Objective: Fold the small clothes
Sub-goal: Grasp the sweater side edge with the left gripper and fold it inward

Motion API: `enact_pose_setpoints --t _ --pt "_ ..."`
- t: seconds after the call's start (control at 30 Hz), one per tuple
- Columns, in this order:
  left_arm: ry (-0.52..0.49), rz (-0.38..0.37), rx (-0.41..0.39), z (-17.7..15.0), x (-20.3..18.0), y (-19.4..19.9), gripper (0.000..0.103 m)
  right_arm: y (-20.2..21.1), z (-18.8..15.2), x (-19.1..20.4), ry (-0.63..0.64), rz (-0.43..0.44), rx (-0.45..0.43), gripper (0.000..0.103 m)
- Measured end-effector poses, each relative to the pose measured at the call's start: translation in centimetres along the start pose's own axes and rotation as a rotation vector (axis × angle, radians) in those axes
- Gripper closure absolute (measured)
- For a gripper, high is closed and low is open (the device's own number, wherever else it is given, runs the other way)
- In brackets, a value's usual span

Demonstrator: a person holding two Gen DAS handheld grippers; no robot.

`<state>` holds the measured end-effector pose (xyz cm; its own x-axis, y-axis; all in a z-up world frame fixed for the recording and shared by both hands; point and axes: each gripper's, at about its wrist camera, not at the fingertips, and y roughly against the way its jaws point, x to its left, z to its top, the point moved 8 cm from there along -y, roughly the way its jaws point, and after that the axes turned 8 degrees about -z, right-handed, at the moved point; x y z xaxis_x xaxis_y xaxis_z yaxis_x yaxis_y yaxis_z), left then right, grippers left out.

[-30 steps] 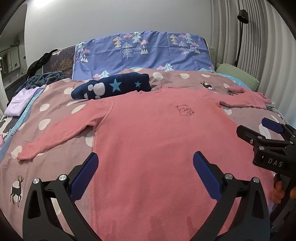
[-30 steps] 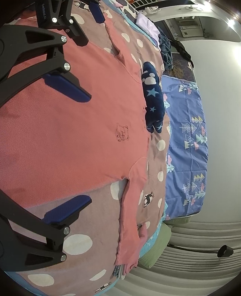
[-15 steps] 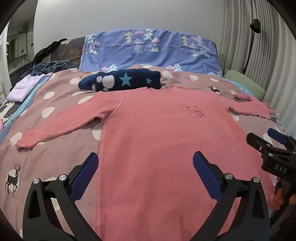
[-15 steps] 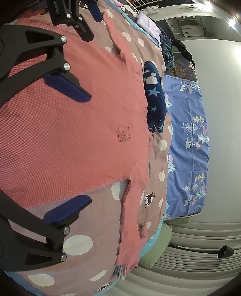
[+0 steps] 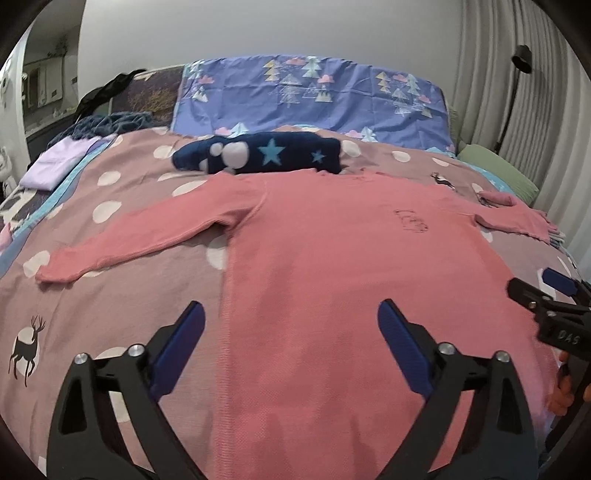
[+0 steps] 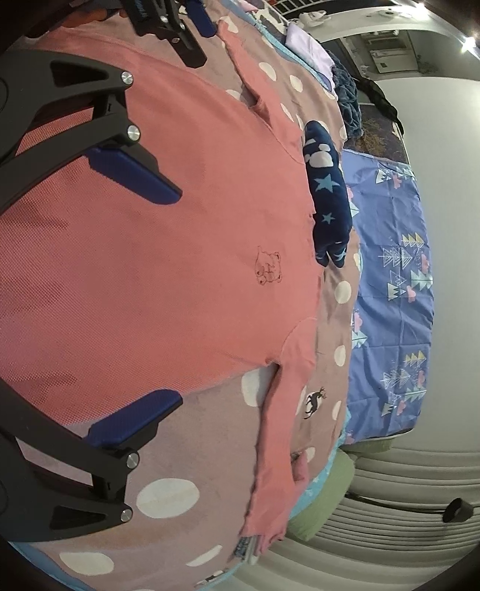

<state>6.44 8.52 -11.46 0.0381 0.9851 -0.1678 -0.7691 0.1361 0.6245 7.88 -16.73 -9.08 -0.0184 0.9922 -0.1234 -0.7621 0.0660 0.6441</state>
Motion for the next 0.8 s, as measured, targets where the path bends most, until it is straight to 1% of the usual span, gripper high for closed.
enact_pose_setpoints --t 0.07,0.1,0.17,0.2,0.23,0.27,0.33,0.37,0.4,0.43,0.47,0.57,0.6,0.67,0.73,0.77,0.8 --pt "0.026 0.019 0.003 -0.1 1.6 -0.1 0.014 -0.1 -0.1 -0.1 -0.003 -0.003 0.002 0.003" --pt "0.035 0.023 0.003 -0.1 2.2 -0.1 0.017 -0.2 -0.1 -0.1 -0.003 -0.001 0.002 0.005" --pt "0.072 0.028 0.000 -0.1 3.9 -0.1 0.022 -0.3 -0.2 0.0 0.000 0.006 0.007 0.011" --pt "0.108 0.027 -0.003 -0.1 5.3 0.0 0.024 -0.4 -0.2 0.0 0.001 0.008 0.010 0.016" --pt "0.142 0.024 -0.007 0.0 6.5 0.1 0.026 -0.5 -0.3 0.1 0.001 0.010 0.013 0.024" --pt "0.190 0.026 -0.016 0.1 8.3 0.2 0.027 -0.7 -0.4 0.1 0.001 0.016 0.020 0.029" --pt "0.260 0.056 -0.031 0.1 11.3 0.7 0.030 -1.0 -0.6 0.1 -0.006 0.030 0.034 0.057" --pt "0.312 0.088 -0.046 0.1 13.7 1.0 0.030 -1.2 -0.8 0.0 -0.012 0.037 0.042 0.063" --pt "0.351 0.107 -0.052 0.0 15.5 1.3 0.030 -1.5 -0.9 -0.1 -0.025 0.047 0.058 0.073" --pt "0.395 0.122 -0.059 -0.1 17.3 1.4 0.030 -1.6 -1.1 -0.3 -0.036 0.055 0.069 0.079" --pt "0.467 0.136 -0.068 -0.3 19.9 1.6 0.030 -1.9 -1.3 -0.5 -0.045 0.064 0.082 0.080" --pt "0.649 0.150 -0.084 -1.0 25.4 1.7 0.030 -2.3 -1.5 -0.7 -0.042 0.056 0.091 0.080" --pt "0.726 0.156 -0.089 -1.4 27.8 1.4 0.030 -2.4 -1.5 -0.7 -0.041 0.053 0.092 0.080" --pt "0.836 0.160 -0.095 -1.9 31.2 0.7 0.030 -2.5 -1.5 -0.7 -0.042 0.054 0.092 0.079" --pt "0.905 0.160 -0.104 -2.3 33.5 0.1 0.030 -2.4 -1.5 -0.8 -0.040 0.054 0.091 0.074" --pt "0.936 0.154 -0.121 -2.2 34.7 -0.4 0.030 -2.4 -1.5 -0.8 -0.039 0.053 0.090 0.073" --pt "0.943 0.156 -0.134 -2.0 35.1 -0.6 0.030 -2.5 -1.5 -0.8 -0.038 0.052 0.089 0.070"
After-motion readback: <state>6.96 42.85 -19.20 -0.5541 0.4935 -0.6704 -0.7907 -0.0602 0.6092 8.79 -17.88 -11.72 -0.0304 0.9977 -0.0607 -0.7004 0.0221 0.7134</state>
